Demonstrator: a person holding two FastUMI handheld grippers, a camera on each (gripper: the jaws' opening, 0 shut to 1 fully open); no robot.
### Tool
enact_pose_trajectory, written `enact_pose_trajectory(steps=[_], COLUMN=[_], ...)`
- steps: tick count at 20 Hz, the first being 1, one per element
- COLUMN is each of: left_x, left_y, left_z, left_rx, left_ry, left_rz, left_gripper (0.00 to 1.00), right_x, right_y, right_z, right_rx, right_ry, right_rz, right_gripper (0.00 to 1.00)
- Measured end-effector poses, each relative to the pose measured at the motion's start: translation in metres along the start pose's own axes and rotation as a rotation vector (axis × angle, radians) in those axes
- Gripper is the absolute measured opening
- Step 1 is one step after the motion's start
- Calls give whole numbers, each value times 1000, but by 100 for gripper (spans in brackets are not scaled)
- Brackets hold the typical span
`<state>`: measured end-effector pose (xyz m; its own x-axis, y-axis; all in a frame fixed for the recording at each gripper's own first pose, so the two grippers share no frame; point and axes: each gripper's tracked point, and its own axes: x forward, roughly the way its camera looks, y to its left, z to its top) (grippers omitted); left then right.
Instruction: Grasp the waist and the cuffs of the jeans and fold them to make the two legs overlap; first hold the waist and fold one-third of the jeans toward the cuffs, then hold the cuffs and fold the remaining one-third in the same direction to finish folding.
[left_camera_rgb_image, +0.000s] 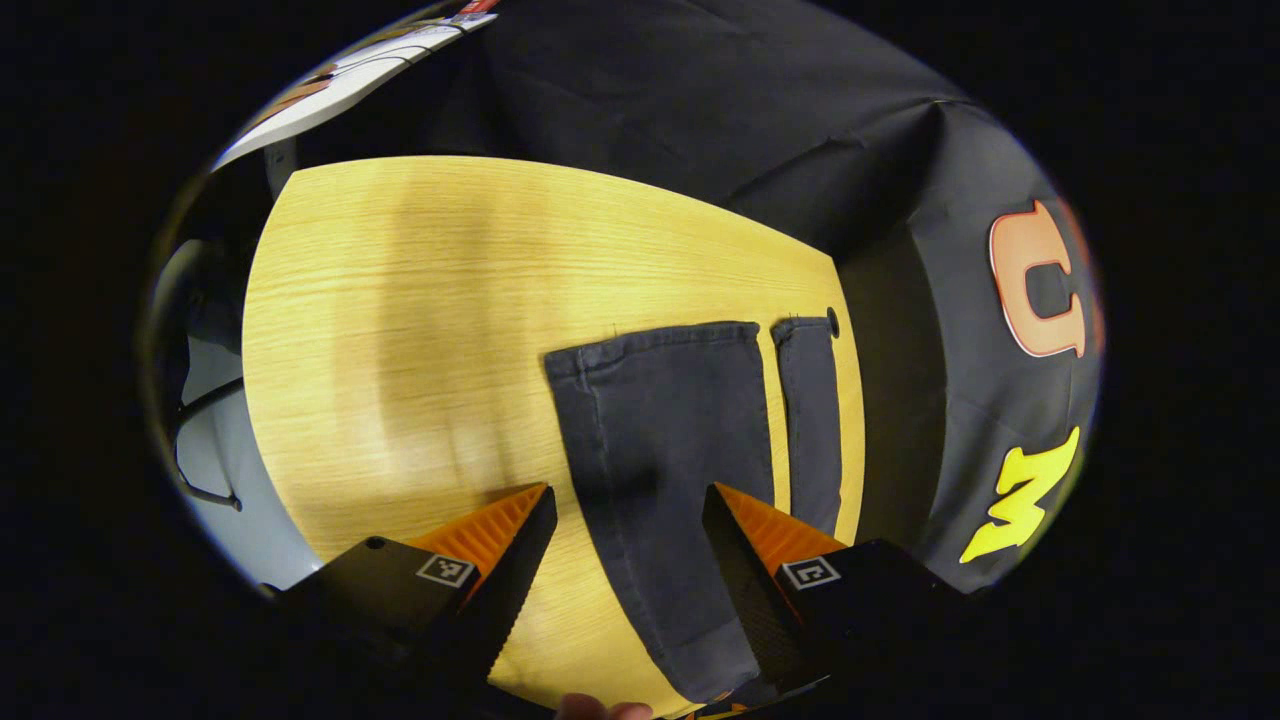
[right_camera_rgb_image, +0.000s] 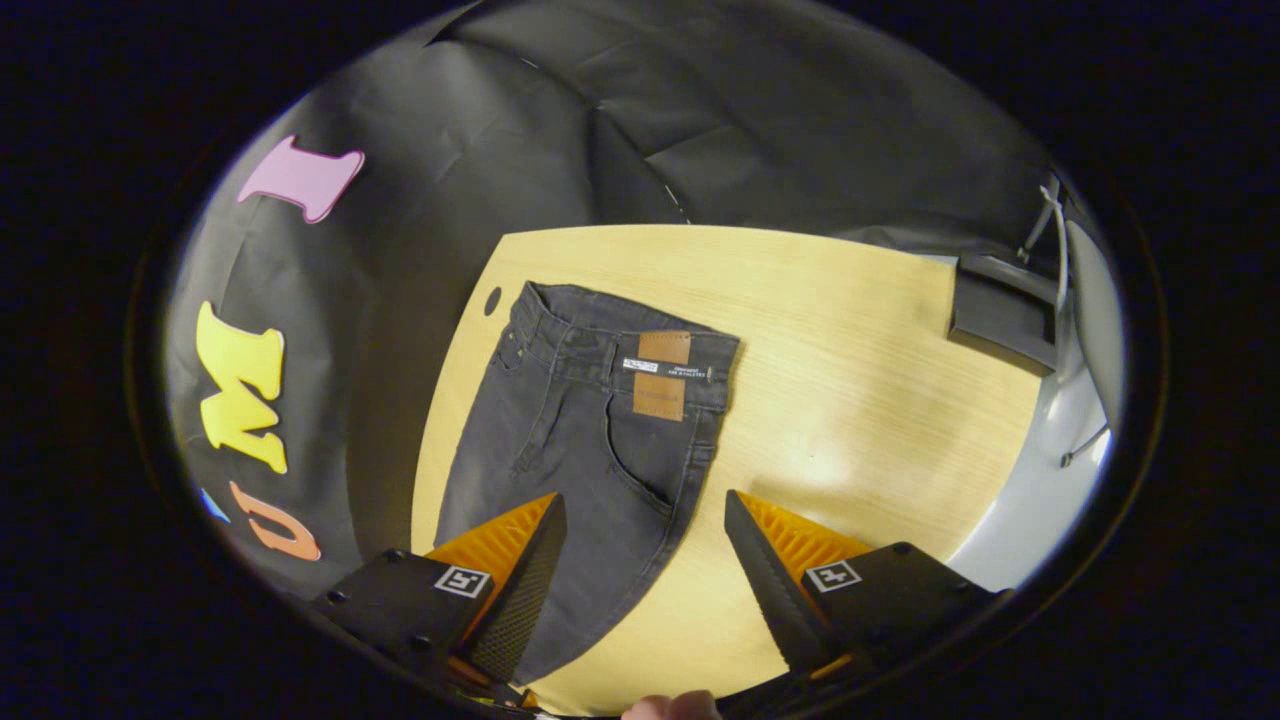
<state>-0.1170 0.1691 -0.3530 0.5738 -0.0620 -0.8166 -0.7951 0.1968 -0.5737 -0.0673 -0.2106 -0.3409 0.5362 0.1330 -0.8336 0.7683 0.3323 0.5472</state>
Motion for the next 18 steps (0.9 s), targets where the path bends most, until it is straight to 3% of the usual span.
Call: enact_pose_trajectory(steps=[1, 5, 8, 9, 11, 13, 14, 15, 16, 17, 18], left_x=[4, 20, 30, 31, 36, 38, 39, 41, 44, 47, 50], left_y=[-5, -27, -39, -42, -47, -49, -49, -50, -52, -53, -55], left_z=[0, 1, 3, 3, 5, 5, 3, 3, 2, 1, -2], left_rx=[-5, -22, -34, -48, -80, -99, -102, -102, -97, -90, -81], left_ry=[1, 1, 2, -3, -10, -8, -1, 2, 11, 19, 29], left_rz=[-5, -40, -72, -81, -91, -98, -97, -93, -88, -83, -78], left_gripper=[95, 96, 95, 95, 100, 90, 100, 96, 70, 63, 85], right_x=[-1, 4, 20, 23, 27, 33, 37, 42, 43, 44, 44], right_y=[0, -2, -3, -1, 2, 9, 12, 16, 18, 21, 21], right_z=[1, 7, 11, 14, 18, 20, 19, 18, 18, 16, 17], right_rx=[13, 51, 86, 100, 107, 118, 116, 103, 85, 71, 61], right_ry=[3, 8, 3, -2, -9, -14, -12, -7, -6, -3, -1], right_rz=[-1, -10, -24, -19, -17, -17, -16, -26, -38, -47, -59], right_gripper=[93, 100, 98, 93, 98, 98, 97, 98, 98, 98, 98])
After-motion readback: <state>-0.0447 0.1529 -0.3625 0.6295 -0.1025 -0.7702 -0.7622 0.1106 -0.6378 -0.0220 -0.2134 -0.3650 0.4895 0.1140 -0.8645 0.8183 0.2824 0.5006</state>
